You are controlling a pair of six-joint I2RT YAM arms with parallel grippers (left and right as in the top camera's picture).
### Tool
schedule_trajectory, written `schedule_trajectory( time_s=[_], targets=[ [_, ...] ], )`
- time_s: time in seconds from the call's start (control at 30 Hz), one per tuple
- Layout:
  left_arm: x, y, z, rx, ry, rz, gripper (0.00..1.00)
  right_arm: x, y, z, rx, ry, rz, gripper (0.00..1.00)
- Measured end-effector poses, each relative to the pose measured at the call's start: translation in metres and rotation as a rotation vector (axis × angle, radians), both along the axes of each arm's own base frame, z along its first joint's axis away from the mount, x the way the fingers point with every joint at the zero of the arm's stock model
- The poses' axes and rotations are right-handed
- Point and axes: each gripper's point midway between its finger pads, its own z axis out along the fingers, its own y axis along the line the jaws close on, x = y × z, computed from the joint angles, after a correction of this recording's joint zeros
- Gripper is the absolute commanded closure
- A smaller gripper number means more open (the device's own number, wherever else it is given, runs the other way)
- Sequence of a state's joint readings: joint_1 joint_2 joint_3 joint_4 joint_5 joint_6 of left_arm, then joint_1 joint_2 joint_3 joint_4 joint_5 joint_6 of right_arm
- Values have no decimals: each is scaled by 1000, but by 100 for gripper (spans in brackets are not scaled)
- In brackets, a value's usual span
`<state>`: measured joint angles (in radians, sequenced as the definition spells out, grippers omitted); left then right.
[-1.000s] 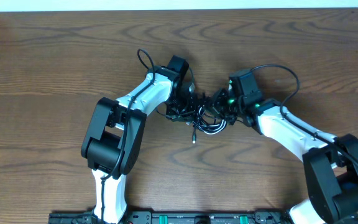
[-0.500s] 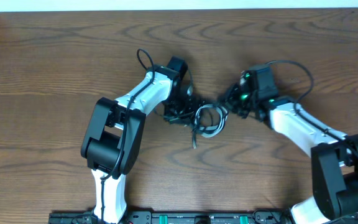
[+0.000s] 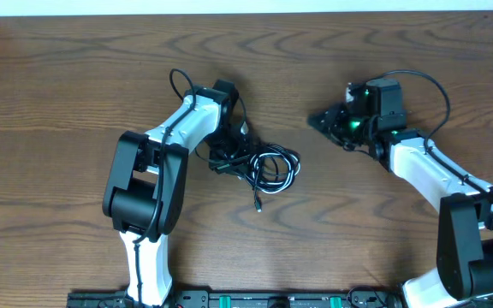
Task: Untangle cables
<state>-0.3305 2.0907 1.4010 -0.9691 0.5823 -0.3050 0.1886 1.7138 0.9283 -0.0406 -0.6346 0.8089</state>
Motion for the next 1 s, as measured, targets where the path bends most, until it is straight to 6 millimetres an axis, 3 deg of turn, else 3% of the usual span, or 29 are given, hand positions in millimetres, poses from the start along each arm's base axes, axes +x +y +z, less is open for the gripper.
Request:
schedule_trajectory(
  time_s=[0.3,0.47,0.7,1.0],
  targets=[
    [1,-6,3,-33,7,15,92,-43,59,16,119,-6,266,65],
    [5,-9,3,-41,-1,34,92,-68,81,10,114,56,333,69],
    [8,-10,2,-45,-12,42,92,-99,93,-14,9,180,340,73],
    [10,-10,2,-47,-16,44,92,-95,94,-29,-105,182,247,77]
  ],
)
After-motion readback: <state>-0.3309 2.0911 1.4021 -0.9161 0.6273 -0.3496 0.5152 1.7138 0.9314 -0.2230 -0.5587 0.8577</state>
